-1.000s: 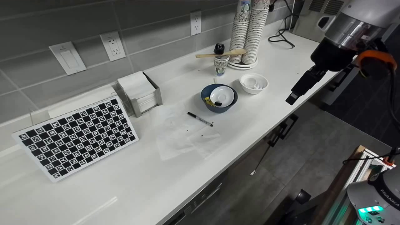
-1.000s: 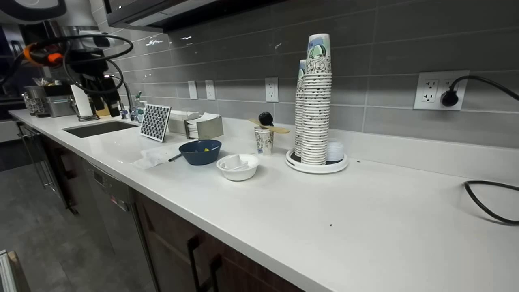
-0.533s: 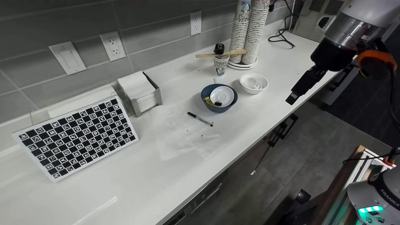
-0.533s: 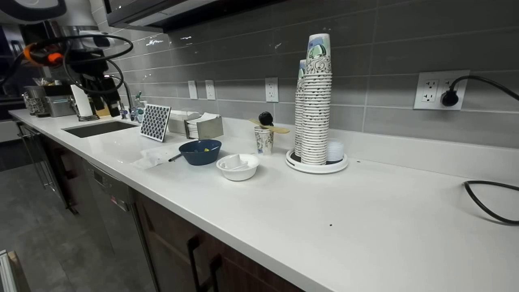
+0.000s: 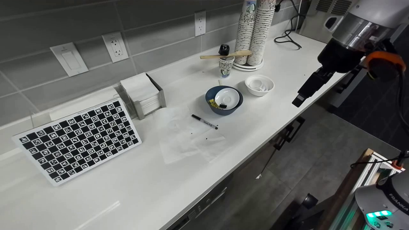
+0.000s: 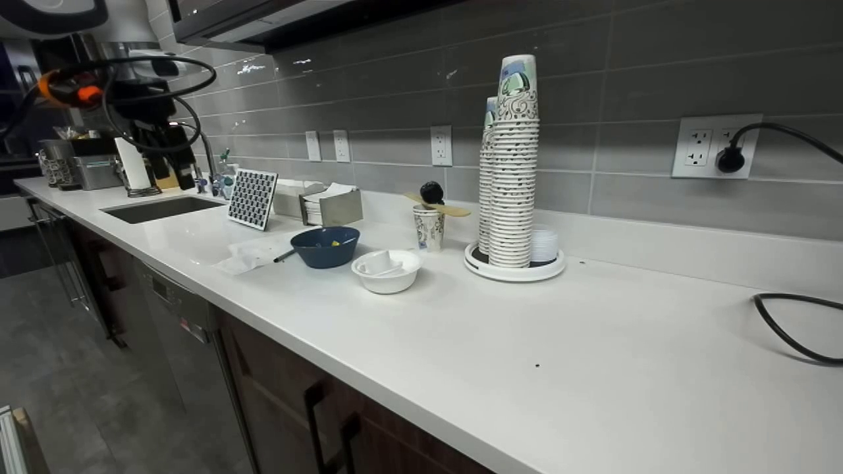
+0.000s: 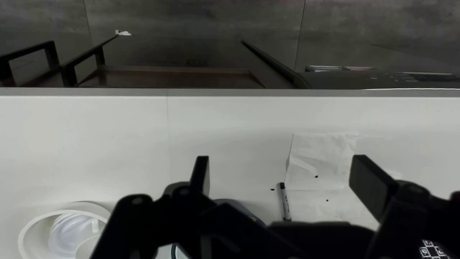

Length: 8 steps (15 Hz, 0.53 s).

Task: Remove the black clip from the bowl and place it on the counter.

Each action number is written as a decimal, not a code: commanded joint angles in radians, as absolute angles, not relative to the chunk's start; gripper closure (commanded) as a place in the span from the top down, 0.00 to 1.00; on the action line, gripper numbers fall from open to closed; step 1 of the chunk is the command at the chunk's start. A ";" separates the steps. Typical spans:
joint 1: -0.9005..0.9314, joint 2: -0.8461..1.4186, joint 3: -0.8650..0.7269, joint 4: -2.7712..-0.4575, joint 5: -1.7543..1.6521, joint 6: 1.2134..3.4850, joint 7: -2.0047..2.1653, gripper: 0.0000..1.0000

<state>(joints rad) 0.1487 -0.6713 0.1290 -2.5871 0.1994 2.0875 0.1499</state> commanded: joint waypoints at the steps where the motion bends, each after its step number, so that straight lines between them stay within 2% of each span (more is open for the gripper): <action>1: 0.144 -0.671 0.132 -2.585 0.201 2.084 0.148 1.00; 8: 0.084 -0.643 0.110 -2.546 0.104 2.088 0.111 1.00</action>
<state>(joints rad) 0.1362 -0.6711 0.1270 -2.5851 0.1769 2.0875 0.1483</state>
